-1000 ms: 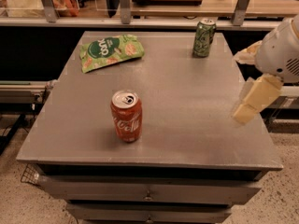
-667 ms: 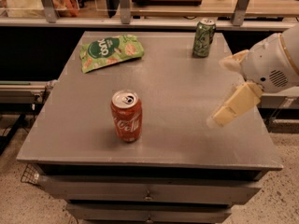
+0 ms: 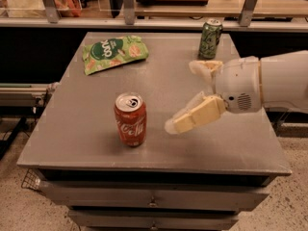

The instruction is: Pick coke can

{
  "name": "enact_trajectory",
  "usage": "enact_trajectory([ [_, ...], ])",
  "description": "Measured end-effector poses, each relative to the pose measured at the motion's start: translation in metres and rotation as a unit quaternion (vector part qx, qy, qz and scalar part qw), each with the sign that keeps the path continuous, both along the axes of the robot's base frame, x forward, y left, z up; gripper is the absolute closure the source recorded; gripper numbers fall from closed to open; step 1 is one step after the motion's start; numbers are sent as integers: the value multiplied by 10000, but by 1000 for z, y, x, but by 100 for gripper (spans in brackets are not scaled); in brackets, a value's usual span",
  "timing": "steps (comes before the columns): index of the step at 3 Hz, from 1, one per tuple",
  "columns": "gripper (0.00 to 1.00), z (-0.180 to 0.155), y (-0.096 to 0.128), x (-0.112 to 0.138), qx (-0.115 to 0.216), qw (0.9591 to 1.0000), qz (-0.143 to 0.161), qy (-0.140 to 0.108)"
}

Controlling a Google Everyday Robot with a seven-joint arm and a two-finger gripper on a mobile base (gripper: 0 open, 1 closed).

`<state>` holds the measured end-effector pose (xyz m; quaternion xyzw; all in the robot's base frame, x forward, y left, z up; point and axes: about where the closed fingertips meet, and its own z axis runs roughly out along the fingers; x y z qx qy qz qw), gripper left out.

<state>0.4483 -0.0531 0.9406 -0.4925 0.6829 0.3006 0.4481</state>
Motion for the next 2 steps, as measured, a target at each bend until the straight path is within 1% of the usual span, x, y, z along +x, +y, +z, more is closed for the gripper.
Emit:
enact_trajectory([
  [1, 0, -13, 35, -6, 469, 9988, 84, -55],
  [2, 0, -39, 56, -8, 695, 9976, 56, 36],
])
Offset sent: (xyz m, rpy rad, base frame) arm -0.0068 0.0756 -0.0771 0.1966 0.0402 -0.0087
